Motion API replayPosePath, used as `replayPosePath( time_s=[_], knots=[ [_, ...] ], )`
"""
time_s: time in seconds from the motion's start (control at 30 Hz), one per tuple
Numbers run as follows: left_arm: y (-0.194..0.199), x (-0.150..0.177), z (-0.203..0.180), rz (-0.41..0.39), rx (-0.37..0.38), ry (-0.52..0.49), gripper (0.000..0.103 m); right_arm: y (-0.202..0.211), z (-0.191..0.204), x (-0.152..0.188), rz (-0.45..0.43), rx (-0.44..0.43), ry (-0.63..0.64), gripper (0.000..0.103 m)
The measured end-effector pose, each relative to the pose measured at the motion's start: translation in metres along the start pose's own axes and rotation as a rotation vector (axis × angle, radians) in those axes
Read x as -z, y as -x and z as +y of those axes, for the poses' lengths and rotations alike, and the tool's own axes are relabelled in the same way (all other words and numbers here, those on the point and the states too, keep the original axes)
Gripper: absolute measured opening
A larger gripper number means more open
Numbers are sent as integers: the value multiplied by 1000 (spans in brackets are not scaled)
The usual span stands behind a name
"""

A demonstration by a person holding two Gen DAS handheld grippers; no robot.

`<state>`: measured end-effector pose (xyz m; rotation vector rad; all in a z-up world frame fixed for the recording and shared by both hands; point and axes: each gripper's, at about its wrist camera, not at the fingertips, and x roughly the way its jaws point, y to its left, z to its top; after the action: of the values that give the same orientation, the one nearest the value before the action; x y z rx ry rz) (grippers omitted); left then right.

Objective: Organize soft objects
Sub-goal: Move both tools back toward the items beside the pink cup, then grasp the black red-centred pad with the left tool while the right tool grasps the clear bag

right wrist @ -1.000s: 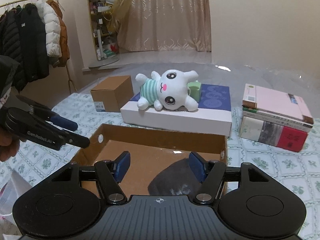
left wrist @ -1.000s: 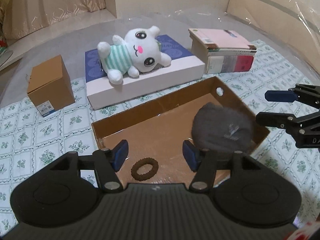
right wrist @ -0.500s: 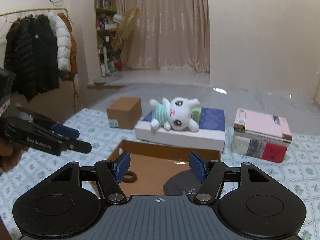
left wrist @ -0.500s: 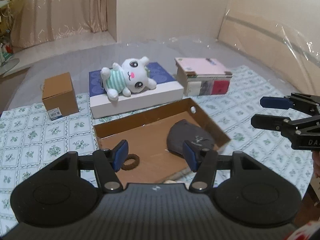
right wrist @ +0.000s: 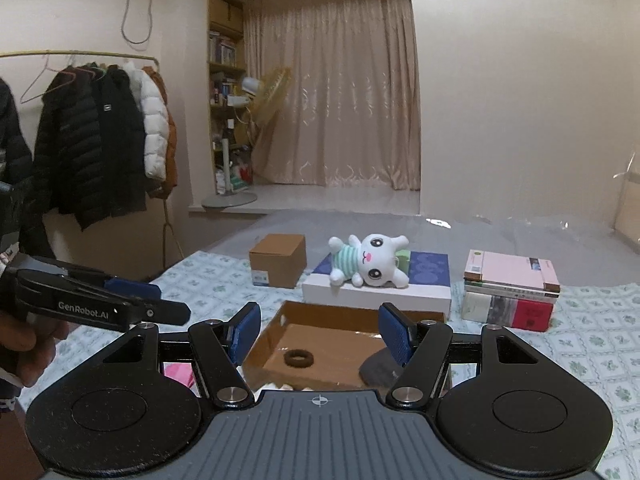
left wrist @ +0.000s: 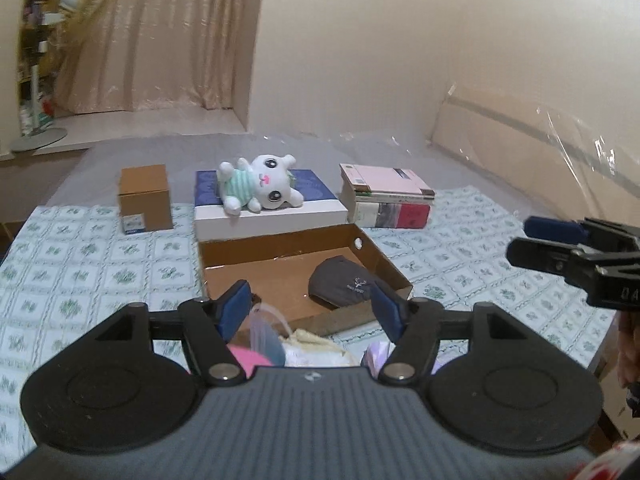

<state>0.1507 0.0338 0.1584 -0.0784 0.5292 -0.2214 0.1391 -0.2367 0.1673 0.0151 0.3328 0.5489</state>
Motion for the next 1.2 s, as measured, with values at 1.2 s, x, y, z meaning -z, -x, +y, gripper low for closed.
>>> replayPosePath(
  time_s=[1.2],
  knots=[
    [54,168,43,124,-183,193,71,16,88,151,181,-1,85,65]
  ],
)
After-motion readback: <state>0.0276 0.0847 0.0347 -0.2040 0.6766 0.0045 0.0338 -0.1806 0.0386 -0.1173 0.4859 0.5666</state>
